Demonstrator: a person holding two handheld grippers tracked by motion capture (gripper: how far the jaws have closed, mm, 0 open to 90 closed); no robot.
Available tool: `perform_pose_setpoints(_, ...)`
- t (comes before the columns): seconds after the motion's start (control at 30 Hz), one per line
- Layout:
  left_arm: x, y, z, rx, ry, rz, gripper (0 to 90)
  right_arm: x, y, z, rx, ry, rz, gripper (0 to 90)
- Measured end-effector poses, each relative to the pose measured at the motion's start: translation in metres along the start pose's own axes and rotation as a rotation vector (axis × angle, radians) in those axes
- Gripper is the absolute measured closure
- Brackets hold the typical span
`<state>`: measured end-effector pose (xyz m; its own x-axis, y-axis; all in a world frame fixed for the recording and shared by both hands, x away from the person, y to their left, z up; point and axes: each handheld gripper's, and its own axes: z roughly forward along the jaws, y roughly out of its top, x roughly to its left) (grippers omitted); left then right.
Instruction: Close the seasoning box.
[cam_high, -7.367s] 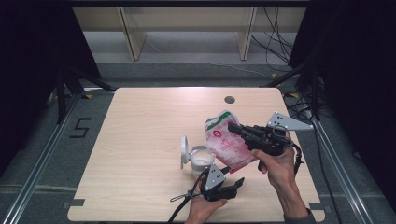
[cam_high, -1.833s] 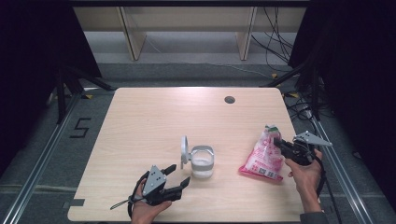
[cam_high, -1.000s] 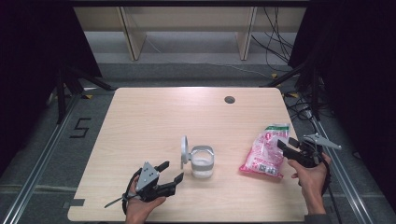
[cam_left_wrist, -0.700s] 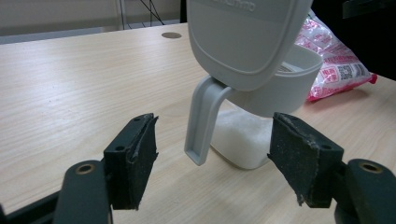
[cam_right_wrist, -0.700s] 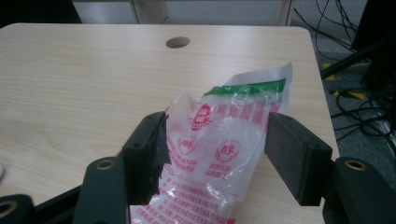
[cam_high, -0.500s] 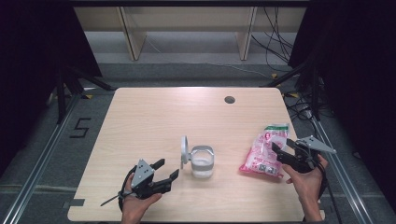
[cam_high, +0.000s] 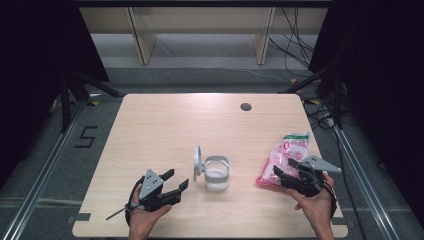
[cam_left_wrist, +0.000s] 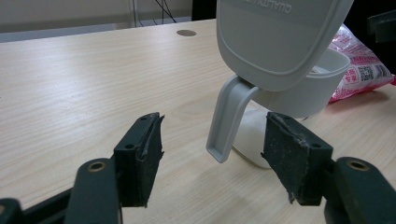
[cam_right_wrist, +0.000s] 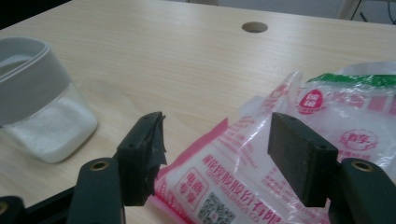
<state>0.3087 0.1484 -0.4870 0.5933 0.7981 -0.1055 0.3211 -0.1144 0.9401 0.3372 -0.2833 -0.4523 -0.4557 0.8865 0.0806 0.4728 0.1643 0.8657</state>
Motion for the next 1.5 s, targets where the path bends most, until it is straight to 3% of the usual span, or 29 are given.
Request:
perform_pose_setpoints(0.07,0.000,0.000,0.000,0.005,-0.006,-0.002,38.5,0.008,-0.003,-0.002,0.038,0.009,0.035,36.0)
perform_pose_setpoints(0.1,0.000,0.000,0.000,0.004,-0.006,-0.002,39.0,0.006,-0.004,0.001,0.011,0.021,-0.005,35.9)
perform_pose_setpoints(0.13,0.001,0.000,0.000,0.003,-0.004,-0.005,39.6,0.011,-0.005,-0.001,0.040,0.025,0.018,35.6)
perform_pose_setpoints(0.17,0.001,0.000,0.001,0.003,-0.005,-0.005,40.9,0.010,-0.006,-0.001,0.033,0.029,-0.022,35.2)
perform_pose_setpoints(0.2,0.001,0.000,0.001,0.001,-0.006,-0.006,41.6,0.015,-0.007,0.000,0.031,0.045,0.025,35.2)
perform_pose_setpoints(0.23,0.001,0.000,0.001,0.000,-0.010,-0.007,42.7,0.017,-0.008,-0.001,0.031,0.049,0.024,35.2)
perform_pose_setpoints(0.27,0.001,0.001,0.002,0.002,-0.015,-0.009,43.6,0.016,-0.009,0.000,0.028,0.053,-0.017,35.2)
perform_pose_setpoints(0.33,0.001,0.000,0.003,0.002,-0.023,-0.006,46.3,0.020,-0.009,-0.001,0.046,0.056,0.005,35.0)
perform_pose_setpoints(0.37,-0.001,-0.001,0.003,-0.003,-0.017,-0.016,48.3,0.027,-0.011,-0.001,0.041,0.090,0.024,34.5)
perform_pose_setpoints(0.4,-0.001,-0.001,0.003,-0.003,-0.017,-0.016,50.1,0.027,-0.011,-0.001,0.041,0.090,0.024,34.5)
perform_pose_setpoints(0.43,0.000,-0.001,0.004,-0.002,-0.032,0.020,51.5,0.030,-0.012,-0.001,0.039,0.099,0.000,34.4)
perform_pose_setpoints(0.47,0.000,-0.001,0.003,0.003,-0.032,0.022,53.4,0.030,-0.011,-0.002,0.045,0.107,-0.030,34.4)
perform_pose_setpoints(0.6,-0.001,-0.002,0.004,-0.001,-0.038,0.028,62.8,0.034,-0.013,-0.002,0.040,0.104,-0.048,34.5)
perform_pose_setpoints(0.63,-0.001,-0.002,0.003,-0.018,-0.017,0.043,66.9,0.036,-0.015,-0.003,0.043,0.121,-0.052,34.7)
perform_pose_setpoints(0.8,-0.002,0.000,0.006,-0.029,0.000,0.045,82.8,0.041,-0.019,-0.005,0.063,0.145,-0.028,35.8)
perform_pose_setpoints(0.83,-0.001,0.000,0.007,-0.032,0.000,0.072,85.1,0.038,-0.019,-0.004,0.058,0.136,-0.070,35.9)
perform_pose_setpoints(0.87,-0.001,0.000,0.007,-0.032,0.000,0.072,87.3,0.038,-0.019,-0.004,0.058,0.136,-0.070,35.9)
perform_pose_setpoints(0.9,-0.002,0.001,0.008,-0.030,0.004,0.060,87.3,0.038,-0.019,-0.005,0.062,0.139,-0.076,36.0)
perform_pose_setpoints(0.93,-0.002,0.003,0.009,-0.030,-0.003,0.088,89.1,0.040,-0.020,-0.005,0.056,0.149,-0.065,36.1)
perform_pose_setpoints(0.97,-0.004,0.005,0.009,-0.033,-0.006,0.080,89.2,0.043,-0.021,-0.006,0.076,0.134,-0.046,36.2)
perform_pose_setpoints(1.0,-0.004,0.006,0.009,-0.037,-0.012,0.089,89.3,0.041,-0.021,-0.006,0.060,0.138,-0.084,36.2)
perform_pose_setpoints(1.1,-0.008,0.012,0.010,-0.028,-0.030,0.090,89.3,0.045,-0.023,-0.006,0.072,0.151,-0.045,36.3)
perform_pose_setpoints(1.13,-0.008,0.014,0.010,-0.029,-0.037,0.112,89.3,0.042,-0.022,-0.006,0.076,0.150,-0.070,36.3)
perform_pose_setpoints(1.23,-0.011,0.018,0.010,-0.031,-0.044,0.103,89.3,0.043,-0.023,-0.006,0.074,0.142,-0.088,36.4)
perform_pose_setpoints(1.27,-0.010,0.019,0.010,-0.028,-0.046,0.120,89.3,0.043,-0.023,-0.006,0.074,0.142,-0.090,36.4)
perform_pose_setpoints(1.4,-0.012,0.022,0.010,-0.030,-0.052,0.104,89.3,0.044,-0.024,-0.007,0.084,0.153,-0.076,36.4)
perform_pose_setpoints(1.5,-0.011,0.028,0.009,-0.035,-0.059,0.132,89.3,0.045,-0.025,-0.007,0.077,0.158,-0.076,36.5)
